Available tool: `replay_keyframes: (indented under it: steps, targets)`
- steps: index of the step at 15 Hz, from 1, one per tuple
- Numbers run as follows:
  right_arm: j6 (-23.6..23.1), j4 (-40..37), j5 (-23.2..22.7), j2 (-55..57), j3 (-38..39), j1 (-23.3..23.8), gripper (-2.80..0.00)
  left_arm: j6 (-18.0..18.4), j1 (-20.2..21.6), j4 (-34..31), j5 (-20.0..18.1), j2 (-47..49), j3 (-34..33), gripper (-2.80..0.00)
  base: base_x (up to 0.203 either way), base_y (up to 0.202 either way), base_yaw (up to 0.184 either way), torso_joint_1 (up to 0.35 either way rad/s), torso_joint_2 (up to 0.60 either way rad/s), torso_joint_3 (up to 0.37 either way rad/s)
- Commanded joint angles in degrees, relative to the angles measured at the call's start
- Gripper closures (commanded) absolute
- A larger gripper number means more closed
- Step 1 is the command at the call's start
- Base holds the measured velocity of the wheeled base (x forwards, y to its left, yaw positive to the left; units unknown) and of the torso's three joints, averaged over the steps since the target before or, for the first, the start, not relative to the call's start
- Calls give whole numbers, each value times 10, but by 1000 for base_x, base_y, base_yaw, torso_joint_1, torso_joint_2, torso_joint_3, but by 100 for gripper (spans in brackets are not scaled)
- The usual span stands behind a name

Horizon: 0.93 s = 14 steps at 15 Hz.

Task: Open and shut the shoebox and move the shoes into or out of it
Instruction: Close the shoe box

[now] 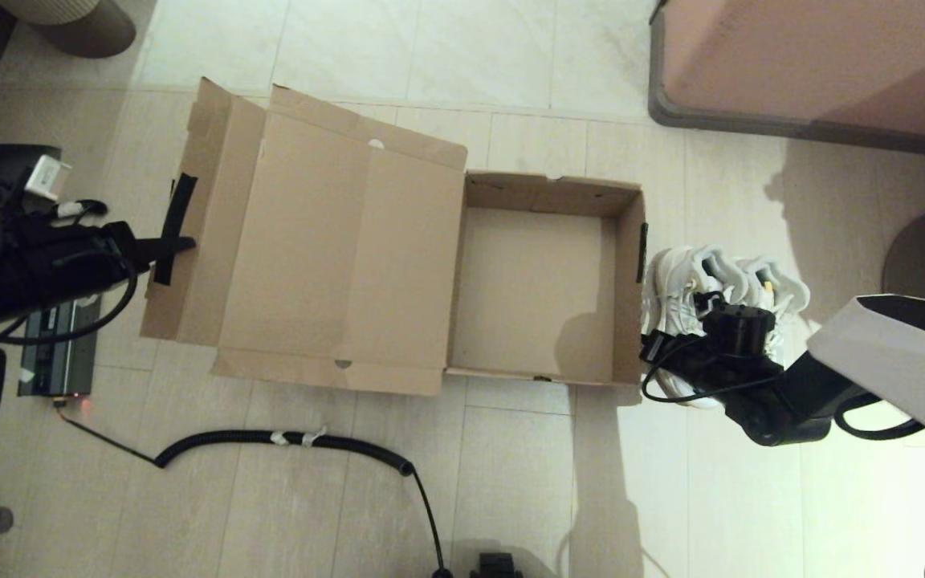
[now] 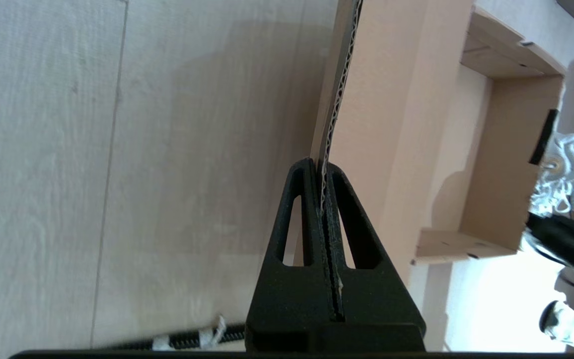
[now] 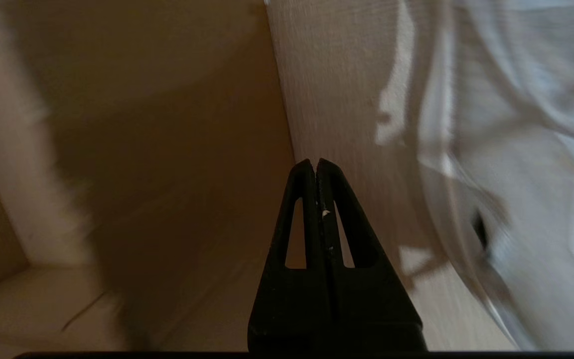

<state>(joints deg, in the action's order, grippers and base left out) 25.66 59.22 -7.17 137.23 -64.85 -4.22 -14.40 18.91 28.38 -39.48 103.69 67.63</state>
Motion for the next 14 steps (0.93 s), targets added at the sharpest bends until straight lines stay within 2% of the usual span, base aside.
replay_keyframes:
  steps: [1, 7, 14]
  targets:
    - [1, 5, 6, 64, -52, -8, 0, -1, 0, 1, -3, -27, -19, 0, 0, 0, 0, 0, 0, 0]
    - [0, -49, 29, 56, -143, -10, 0, 8, 2, -37, -9, -39, -25, 0, 0, 0, 0, 0, 0, 0]
    - [1, -120, 28, 0, -194, 5, 0, 10, 2, -39, -10, -34, -24, 0, 0, 0, 0, 0, 0, 0]
